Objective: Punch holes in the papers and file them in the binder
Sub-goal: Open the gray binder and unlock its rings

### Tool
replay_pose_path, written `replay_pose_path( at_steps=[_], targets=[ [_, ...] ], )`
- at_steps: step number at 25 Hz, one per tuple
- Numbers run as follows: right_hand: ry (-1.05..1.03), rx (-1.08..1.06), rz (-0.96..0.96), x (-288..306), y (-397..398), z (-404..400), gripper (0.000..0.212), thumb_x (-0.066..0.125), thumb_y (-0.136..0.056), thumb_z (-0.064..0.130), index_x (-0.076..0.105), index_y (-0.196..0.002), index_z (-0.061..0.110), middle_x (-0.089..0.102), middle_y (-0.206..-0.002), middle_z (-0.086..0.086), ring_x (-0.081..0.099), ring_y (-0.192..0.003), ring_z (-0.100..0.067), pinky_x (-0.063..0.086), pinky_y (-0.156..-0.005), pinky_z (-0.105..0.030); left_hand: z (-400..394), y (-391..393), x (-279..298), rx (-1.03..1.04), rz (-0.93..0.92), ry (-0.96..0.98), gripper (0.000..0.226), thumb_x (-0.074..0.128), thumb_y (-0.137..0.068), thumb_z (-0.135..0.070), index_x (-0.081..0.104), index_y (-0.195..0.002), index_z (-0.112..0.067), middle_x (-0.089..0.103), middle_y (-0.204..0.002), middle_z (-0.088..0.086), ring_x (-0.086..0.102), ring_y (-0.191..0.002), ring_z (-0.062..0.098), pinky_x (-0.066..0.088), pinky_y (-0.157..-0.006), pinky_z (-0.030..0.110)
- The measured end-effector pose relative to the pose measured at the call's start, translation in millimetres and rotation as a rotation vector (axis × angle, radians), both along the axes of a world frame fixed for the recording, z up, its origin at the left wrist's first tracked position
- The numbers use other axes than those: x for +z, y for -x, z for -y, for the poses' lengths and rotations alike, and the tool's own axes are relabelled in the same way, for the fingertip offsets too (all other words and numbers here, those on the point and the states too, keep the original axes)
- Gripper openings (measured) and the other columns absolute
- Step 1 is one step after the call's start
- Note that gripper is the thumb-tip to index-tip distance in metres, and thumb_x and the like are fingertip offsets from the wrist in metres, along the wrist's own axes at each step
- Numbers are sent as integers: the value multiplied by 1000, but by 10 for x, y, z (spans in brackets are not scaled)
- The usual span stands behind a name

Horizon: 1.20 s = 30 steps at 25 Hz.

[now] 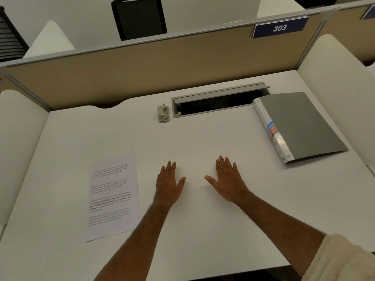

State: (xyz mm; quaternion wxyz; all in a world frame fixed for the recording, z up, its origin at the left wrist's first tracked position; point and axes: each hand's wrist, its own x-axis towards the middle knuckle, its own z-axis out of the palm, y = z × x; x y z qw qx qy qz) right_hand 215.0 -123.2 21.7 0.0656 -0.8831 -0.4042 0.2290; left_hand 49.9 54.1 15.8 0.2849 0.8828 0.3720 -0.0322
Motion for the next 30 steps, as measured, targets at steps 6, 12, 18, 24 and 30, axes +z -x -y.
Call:
replay_pose_path(
  at_steps=[6, 12, 18, 24, 30],
  targets=[
    [14, -85, 35, -97, -335, 524, 125, -25, -68, 86, 1, -160, 4, -5, -169, -13, -9, -156, -27, -4, -127, -47, 439, -367, -38, -95, -10, 89, 76, 39, -106, -49, 0, -164, -19, -8, -171, -2, -15, -157, 21, -4, -127, 40],
    [15, -144, 34, -188, -565, 1041, 123, -24, -70, 86, 0, -160, 6, -6, -169, -11, -9, -156, -25, -4, -127, -45, 876, -673, -98, -197, -59, 58, 78, 38, -106, -51, -2, -163, -17, -11, -171, -1, -18, -156, 23, -1, -128, 42],
    [27, -226, 53, -240, -748, 1527, 113, -17, -78, 81, 4, -161, 8, 0, -170, -11, -4, -157, -25, 0, -127, -46, 1206, -959, -156, -301, -72, 0, 77, 36, -106, -50, -3, -163, -16, -14, -170, -1, -21, -155, 25, -6, -127, 40],
    [-186, -538, 120, -201, -925, 1856, 71, 59, -94, 51, 40, -147, 8, 46, -147, -12, 44, -135, -31, 35, -108, -50, 1427, -1176, -164, -352, -66, -15, 76, 38, -106, -46, 0, -163, -14, -12, -171, -2, -19, -156, 27, -7, -127, 39],
    [-700, -1164, -432, 43, -1390, 1787, 46, 67, -95, 36, 54, -129, 8, 62, -118, -7, 60, -110, -26, 47, -84, -32, 1518, -1270, -188, -358, -60, -17, 75, 40, -106, -44, 1, -163, -14, -10, -171, -2, -19, -156, 27, -9, -125, 38]
  ],
)
